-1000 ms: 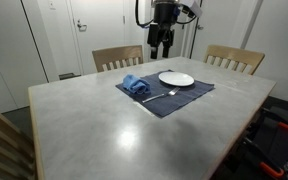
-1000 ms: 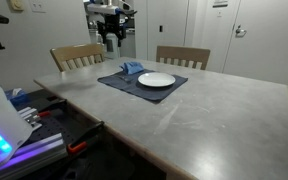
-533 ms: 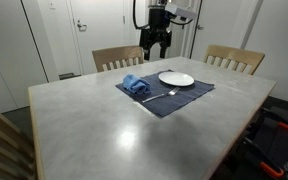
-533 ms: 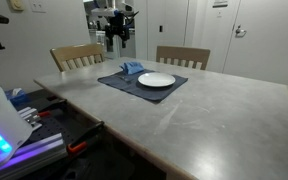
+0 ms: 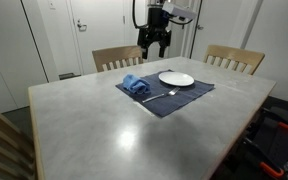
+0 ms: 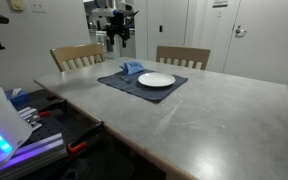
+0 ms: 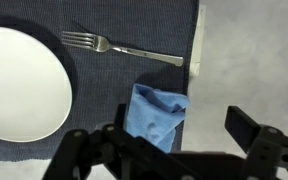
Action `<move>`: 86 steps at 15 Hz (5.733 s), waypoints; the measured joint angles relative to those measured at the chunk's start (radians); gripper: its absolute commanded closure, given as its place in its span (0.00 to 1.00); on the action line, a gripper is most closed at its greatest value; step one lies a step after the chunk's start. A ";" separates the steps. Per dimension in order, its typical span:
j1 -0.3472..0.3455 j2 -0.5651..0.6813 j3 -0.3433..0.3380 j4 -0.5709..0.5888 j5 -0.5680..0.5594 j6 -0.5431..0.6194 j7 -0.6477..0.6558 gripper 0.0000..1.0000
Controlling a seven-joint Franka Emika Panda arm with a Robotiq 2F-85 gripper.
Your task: Take the blue towel and clean the plate
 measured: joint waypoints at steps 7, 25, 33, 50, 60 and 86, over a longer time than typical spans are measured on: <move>-0.004 0.141 -0.016 0.104 -0.012 0.121 0.158 0.00; 0.054 0.393 -0.035 0.349 -0.009 0.135 0.236 0.00; 0.026 0.423 -0.017 0.345 -0.020 0.121 0.133 0.00; 0.026 0.444 -0.024 0.342 -0.043 0.115 0.132 0.73; 0.028 0.440 -0.030 0.351 -0.082 0.113 0.132 0.98; 0.100 0.236 -0.351 0.187 -0.508 -0.135 0.698 0.98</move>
